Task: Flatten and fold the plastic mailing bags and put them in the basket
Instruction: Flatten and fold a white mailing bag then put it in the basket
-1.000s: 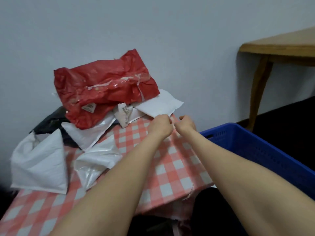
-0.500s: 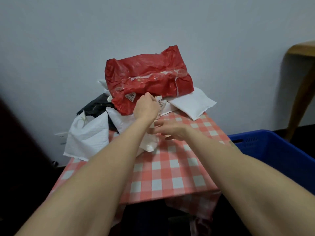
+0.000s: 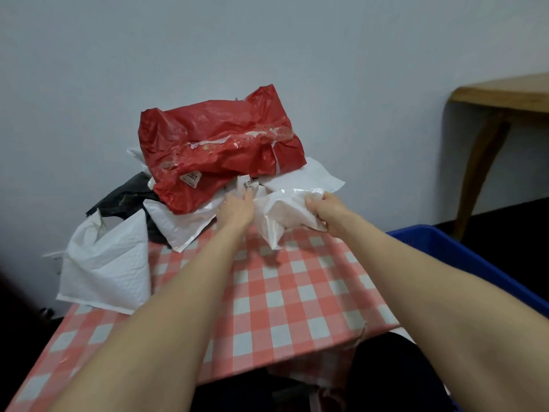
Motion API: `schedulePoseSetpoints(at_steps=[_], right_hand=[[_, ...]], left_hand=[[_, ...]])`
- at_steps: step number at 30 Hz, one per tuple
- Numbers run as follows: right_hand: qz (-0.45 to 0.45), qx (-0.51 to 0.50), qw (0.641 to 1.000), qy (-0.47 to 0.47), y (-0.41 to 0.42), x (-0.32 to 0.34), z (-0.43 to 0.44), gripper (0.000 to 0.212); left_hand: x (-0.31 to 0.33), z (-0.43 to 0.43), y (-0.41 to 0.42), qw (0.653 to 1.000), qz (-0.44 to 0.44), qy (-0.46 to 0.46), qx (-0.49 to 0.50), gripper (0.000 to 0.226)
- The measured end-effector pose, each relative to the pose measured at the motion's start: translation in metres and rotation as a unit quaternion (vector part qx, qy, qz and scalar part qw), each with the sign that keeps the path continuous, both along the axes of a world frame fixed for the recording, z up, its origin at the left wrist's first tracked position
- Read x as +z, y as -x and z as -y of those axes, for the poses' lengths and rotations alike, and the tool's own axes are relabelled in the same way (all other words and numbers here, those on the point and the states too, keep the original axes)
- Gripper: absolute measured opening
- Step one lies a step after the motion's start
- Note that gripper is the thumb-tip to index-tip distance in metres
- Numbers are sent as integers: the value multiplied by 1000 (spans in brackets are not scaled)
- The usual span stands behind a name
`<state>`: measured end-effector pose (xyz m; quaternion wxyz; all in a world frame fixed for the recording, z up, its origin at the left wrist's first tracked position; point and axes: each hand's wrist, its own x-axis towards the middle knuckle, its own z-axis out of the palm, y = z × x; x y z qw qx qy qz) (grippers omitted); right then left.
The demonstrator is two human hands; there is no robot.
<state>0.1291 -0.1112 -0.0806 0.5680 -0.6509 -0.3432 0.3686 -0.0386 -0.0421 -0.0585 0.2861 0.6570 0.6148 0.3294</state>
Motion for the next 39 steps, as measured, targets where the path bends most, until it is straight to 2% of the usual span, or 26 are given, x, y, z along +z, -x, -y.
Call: schedulePoseSetpoints(at_steps=[3, 5, 7, 10, 12, 15, 17, 19, 20, 21, 23, 25, 27, 30, 31, 34, 39], right_hand=[[8, -3, 1000, -6, -18, -2, 7, 17], [5, -1, 1000, -1, -26, -3, 11, 19], [-3, 6, 1000, 3, -33, -6, 14, 23], [-21, -10, 1000, 3, -40, -10, 17, 25], [-19, -25, 999, 8, -42, -13, 17, 24], [-7, -39, 999, 19, -43, -14, 15, 22], [-17, -59, 998, 10, -42, -12, 15, 28], [-37, -85, 996, -4, -42, -10, 14, 32], [-40, -93, 995, -8, -41, -9, 14, 33], [-37, -98, 994, -10, -41, -8, 15, 34], [-26, -117, 993, -16, -38, -9, 14, 33], [-16, -124, 992, -19, -34, -10, 13, 29], [18, -111, 994, 10, -28, -9, 14, 28], [64, -76, 989, 107, -23, -15, 16, 56], [83, -75, 987, 116, -22, -18, 16, 58], [140, -100, 979, 109, -23, -24, 16, 45], [196, -96, 961, 168, -25, -26, 23, 39]], left_hand=[[-20, -2, -24, 981, 141, 110, -71, 68], [-21, 6, -34, 963, 216, 139, -84, 47], [-22, 8, -39, 953, 265, 137, -47, 21], [-26, 5, -46, 959, 261, 112, 0, 16], [-28, 2, -49, 968, 236, 89, 11, 26], [-31, 0, -48, 980, 194, 34, 13, 28], [-28, 3, -46, 979, 203, 33, -1, 25], [-23, 13, -43, 956, 261, 126, -41, 29], [-22, 19, -41, 938, 275, 200, -65, 39], [-22, 24, -39, 923, 271, 257, -91, 48], [-24, 33, -39, 913, 249, 297, -126, 48], [-24, 38, -43, 914, 274, 275, -113, 40], [-26, 35, -49, 930, 292, 209, -77, 39], [-27, 31, -51, 944, 288, 150, -57, 44], [-29, 29, -50, 948, 283, 140, -53, 46], [-33, 29, -48, 962, 251, 106, -27, 53], [-35, 23, -30, 983, 174, 56, 15, 56]])
